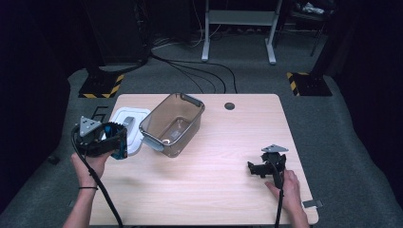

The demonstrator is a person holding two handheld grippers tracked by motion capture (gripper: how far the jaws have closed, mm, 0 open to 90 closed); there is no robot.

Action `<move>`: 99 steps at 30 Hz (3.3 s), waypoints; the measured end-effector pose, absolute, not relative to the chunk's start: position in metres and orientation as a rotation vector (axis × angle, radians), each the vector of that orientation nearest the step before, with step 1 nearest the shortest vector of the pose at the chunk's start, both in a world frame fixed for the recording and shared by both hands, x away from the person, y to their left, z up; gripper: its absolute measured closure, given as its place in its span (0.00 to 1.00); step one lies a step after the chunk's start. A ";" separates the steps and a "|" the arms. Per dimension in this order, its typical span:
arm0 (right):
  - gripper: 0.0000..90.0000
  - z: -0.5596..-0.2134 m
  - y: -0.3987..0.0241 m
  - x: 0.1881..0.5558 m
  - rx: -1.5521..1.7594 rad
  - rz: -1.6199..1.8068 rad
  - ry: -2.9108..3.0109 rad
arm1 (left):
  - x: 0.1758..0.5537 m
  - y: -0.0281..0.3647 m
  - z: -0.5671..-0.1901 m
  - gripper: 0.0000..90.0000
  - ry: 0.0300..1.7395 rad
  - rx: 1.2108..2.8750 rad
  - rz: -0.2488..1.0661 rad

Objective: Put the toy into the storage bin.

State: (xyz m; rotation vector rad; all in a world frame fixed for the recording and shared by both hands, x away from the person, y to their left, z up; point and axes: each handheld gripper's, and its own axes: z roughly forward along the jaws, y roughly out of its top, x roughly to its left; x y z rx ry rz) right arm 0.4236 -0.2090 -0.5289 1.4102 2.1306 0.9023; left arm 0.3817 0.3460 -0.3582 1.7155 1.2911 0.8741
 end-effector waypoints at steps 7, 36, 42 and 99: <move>0.00 -0.529 -0.206 0.425 1.402 0.902 2.133 | 0.384 0.346 -0.342 0.28 1.275 1.706 0.887; 0.00 -0.529 -0.205 0.425 1.407 0.904 2.139 | 0.420 0.324 -0.290 0.28 1.205 1.717 0.919; 0.00 -0.529 -0.206 0.426 1.395 0.906 2.143 | 0.433 0.313 -0.281 0.28 1.183 1.728 0.920; 0.00 -0.529 -0.206 0.426 1.395 0.909 2.144 | 0.490 0.233 -0.320 0.28 1.077 1.819 0.779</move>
